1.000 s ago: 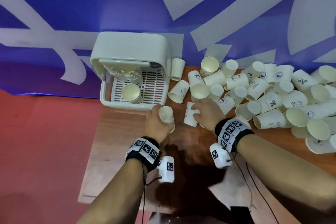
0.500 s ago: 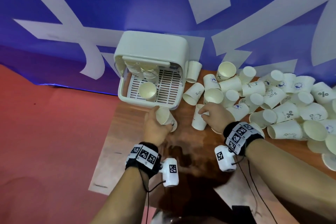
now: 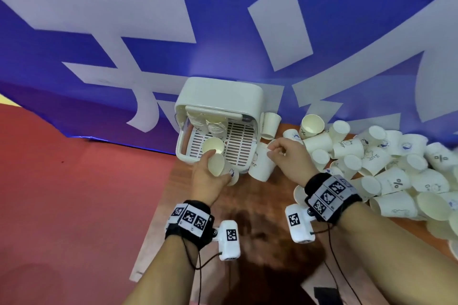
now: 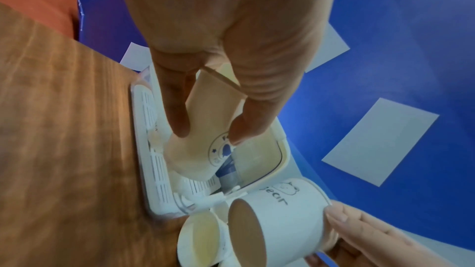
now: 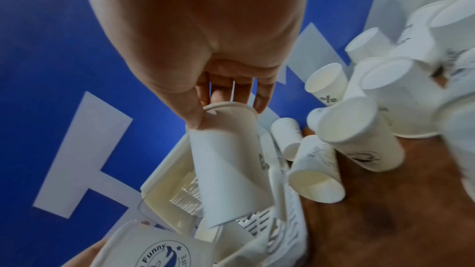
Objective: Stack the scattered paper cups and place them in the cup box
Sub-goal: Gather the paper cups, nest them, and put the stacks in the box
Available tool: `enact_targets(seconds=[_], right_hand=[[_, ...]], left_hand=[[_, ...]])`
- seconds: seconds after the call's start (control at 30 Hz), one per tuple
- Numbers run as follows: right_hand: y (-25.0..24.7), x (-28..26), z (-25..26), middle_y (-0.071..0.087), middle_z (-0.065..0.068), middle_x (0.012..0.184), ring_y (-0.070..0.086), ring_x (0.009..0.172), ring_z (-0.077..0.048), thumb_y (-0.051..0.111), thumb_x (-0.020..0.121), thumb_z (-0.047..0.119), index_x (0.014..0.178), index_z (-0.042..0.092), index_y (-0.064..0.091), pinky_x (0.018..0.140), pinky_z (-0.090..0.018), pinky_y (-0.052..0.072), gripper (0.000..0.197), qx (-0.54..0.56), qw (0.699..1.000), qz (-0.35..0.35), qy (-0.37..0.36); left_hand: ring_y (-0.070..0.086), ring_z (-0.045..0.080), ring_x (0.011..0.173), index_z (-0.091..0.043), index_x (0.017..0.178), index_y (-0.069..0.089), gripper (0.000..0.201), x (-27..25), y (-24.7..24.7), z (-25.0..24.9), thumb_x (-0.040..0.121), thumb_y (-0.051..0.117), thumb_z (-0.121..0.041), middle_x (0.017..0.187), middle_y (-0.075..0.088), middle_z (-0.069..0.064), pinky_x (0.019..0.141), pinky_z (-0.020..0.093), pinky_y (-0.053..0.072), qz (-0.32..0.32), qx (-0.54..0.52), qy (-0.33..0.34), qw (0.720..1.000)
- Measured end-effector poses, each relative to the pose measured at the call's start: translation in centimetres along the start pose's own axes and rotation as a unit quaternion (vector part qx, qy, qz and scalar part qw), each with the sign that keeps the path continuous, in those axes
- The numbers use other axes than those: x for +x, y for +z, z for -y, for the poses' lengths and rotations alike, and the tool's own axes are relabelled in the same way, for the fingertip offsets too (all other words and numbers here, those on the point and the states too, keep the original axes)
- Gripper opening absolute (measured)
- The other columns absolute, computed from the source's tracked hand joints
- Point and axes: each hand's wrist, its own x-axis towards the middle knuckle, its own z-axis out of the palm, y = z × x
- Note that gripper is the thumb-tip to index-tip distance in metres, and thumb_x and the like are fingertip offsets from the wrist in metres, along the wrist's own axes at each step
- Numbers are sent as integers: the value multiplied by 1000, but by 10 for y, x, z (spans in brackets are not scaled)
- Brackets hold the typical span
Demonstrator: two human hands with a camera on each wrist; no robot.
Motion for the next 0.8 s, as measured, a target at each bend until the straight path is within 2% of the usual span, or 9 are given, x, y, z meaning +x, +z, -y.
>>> enact_targets(seconds=[0.07,0.17,0.27,0.33,0.37,0.47,0.53,0.67,0.8], right_hand=[[3,4,9,58,2,97,53,92,-12,68,86,6,84,17,63,76,-1,33,12,-9,999,-4,-35],[8,7,23,53,3,112,47,102,-10,68,86,5,85,17,64,84,1,27,13,3,998,12,-57],[19,12,29,58,3,103,52,82,-10,63,89,10,79,30,56,80,-22,41,23,36,997,43,-47],[27,15,34,62,-2,100,57,75,-14,62,90,16,77,29,54,78,-39,50,20,74,996,50,-6],[30,16,36,63,-4,101,60,77,-15,62,91,19,78,25,55,80,-41,52,16,87,995,54,11],[38,16,42,63,-3,111,57,104,-14,67,91,23,80,8,56,85,-29,40,21,70,996,57,15],[42,16,44,65,-9,108,55,109,-18,70,89,20,77,1,53,84,-27,38,28,72,996,48,-6],[49,20,43,51,5,72,48,72,-5,72,84,13,66,8,46,70,-26,32,32,69,996,41,-26],[52,26,41,54,2,91,48,79,-6,73,79,13,81,20,49,68,-25,35,25,43,998,42,-5]], left_hand=[[52,20,115,-38,126,49,84,4,-9,-1,47,79,-40,123,53,0,97,47,51,-6,-5,-6,1000],[54,20,112,-34,125,50,81,8,-22,-5,49,80,-34,122,54,2,97,46,50,-14,-16,-9,1000],[58,20,108,-43,113,51,72,11,-34,-4,49,80,-34,117,59,2,94,48,52,-27,-36,-18,999],[60,21,107,-48,109,50,68,14,-40,0,48,80,-35,115,60,1,91,50,53,-37,-44,-24,998],[60,22,106,-50,108,50,67,15,-42,1,49,79,-36,115,60,1,90,51,54,-39,-49,-30,998],[62,22,106,-55,107,50,60,16,-49,5,55,75,-40,116,61,-2,89,54,54,-45,-56,-36,997],[61,21,107,-54,109,50,55,17,-53,5,60,71,-43,117,61,-2,91,53,54,-47,-63,-40,996],[58,18,109,-35,125,49,64,21,-60,3,64,68,-38,121,58,-1,96,41,51,-46,-57,-23,997],[56,16,109,-21,129,47,63,38,-64,3,73,76,-16,119,56,-3,89,29,47,-34,-35,-1,999]])
